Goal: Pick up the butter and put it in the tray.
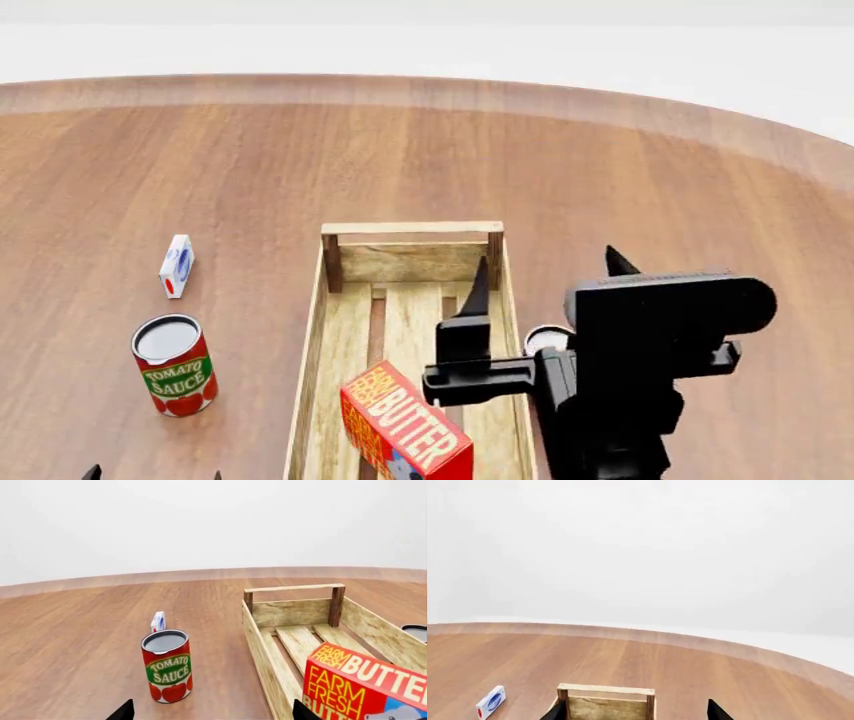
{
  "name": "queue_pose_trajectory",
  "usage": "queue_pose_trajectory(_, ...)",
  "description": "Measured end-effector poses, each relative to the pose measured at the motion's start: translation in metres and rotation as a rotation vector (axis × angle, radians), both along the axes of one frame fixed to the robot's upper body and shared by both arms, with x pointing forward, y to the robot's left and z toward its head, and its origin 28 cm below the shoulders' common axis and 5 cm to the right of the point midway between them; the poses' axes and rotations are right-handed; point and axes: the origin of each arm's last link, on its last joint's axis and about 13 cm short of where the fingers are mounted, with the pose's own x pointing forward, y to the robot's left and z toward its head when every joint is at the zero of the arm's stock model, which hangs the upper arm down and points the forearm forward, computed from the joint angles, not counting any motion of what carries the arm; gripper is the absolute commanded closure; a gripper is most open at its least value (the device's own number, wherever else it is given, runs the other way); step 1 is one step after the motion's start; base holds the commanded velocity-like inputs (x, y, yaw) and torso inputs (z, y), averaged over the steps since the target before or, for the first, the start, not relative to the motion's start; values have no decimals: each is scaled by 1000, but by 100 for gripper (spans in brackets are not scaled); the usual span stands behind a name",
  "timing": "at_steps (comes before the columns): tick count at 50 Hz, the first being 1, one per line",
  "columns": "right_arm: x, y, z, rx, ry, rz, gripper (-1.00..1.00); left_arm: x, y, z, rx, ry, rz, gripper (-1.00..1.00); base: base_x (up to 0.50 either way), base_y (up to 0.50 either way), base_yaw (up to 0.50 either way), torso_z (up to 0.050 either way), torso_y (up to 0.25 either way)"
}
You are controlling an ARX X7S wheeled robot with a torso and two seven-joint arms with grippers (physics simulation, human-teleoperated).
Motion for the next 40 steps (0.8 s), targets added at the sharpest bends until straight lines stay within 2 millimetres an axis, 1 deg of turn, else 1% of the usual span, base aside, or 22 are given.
queue_pose_trajectory(8, -25, 0, -9, -16, -101, -38, -100, 0, 0, 1, 0, -2, -1, -100, 0, 0, 0, 0, 0)
queue_pose_trajectory(22, -62, 3, -34, -55, -215, -70, -100, -1, 0, 2, 0, -7, -2, -100, 0, 0, 0, 0, 0)
queue_pose_trajectory(29, -71, 6, -42, -56, -239, -67, -100, -1, 0, 3, 0, -10, -3, -100, 0, 0, 0, 0, 0)
queue_pose_trajectory(40, -78, 7, -49, -49, -253, -64, -100, -2, 0, 3, 0, -13, -3, -100, 0, 0, 0, 0, 0)
